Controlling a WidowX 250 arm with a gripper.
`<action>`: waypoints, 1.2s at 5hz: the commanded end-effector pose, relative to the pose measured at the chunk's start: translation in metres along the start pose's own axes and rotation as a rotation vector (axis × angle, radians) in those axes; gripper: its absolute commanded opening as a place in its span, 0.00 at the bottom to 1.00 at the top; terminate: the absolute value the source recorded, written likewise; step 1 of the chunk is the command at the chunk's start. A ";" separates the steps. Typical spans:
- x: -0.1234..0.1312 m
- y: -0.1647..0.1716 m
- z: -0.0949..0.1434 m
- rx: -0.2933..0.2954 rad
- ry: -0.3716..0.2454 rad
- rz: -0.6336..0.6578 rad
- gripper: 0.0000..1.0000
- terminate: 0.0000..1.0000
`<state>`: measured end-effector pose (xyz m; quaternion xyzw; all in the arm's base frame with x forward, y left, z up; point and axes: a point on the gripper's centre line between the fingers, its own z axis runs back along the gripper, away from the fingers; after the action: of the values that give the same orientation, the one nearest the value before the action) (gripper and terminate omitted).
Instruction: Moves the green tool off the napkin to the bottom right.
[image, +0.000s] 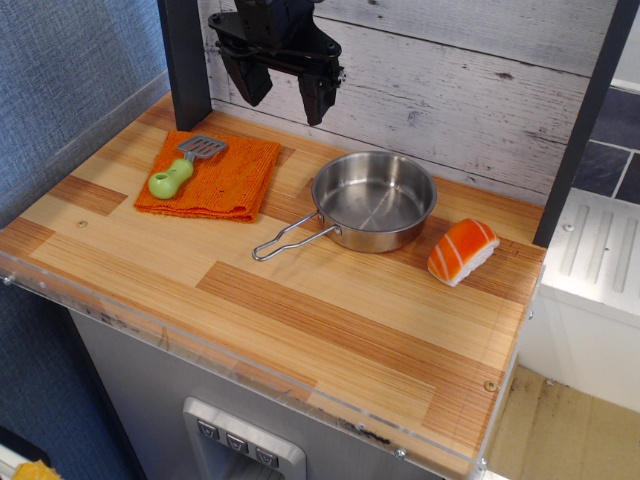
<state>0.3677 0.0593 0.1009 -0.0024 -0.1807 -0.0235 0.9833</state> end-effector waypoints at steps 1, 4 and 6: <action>0.000 0.000 0.000 0.000 0.000 0.000 1.00 0.00; -0.051 0.058 0.006 0.096 0.066 0.079 1.00 0.00; -0.057 0.092 -0.005 0.153 0.083 0.119 1.00 0.00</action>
<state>0.3180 0.1493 0.0610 0.0525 -0.1190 0.0483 0.9903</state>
